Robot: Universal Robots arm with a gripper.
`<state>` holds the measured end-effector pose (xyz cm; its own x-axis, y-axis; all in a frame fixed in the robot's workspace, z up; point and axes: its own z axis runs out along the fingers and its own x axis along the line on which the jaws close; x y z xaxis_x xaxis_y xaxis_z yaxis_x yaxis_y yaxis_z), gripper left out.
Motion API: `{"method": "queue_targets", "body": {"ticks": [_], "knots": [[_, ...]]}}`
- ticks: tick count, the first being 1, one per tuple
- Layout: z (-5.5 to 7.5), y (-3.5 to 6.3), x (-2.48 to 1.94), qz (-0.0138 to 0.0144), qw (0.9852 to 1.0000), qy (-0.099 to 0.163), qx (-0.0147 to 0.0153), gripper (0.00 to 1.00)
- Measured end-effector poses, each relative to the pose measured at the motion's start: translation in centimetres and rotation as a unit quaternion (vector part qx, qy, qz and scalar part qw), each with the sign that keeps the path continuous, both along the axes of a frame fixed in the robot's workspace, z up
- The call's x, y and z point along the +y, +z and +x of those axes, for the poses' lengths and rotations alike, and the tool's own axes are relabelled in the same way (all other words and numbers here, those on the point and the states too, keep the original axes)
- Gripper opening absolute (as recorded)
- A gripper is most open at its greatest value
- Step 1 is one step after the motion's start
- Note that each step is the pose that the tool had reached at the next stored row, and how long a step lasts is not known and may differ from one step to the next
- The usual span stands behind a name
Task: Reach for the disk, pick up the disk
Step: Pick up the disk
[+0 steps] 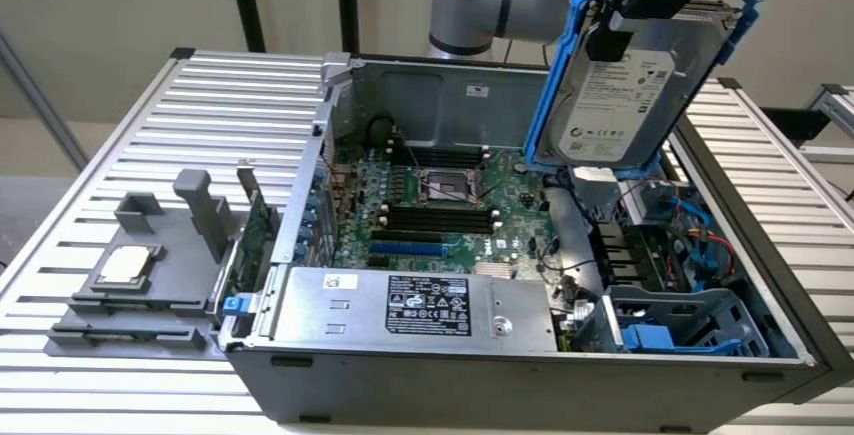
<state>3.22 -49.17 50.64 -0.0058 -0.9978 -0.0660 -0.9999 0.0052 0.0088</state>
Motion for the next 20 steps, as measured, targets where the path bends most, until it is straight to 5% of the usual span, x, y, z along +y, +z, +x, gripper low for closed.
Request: {"method": "queue_targets", "body": {"ticks": [20], "knots": [[4.0, -0.04, -4.98, 0.0000, 1.0000, 0.000, 0.0019, 0.33]]}}
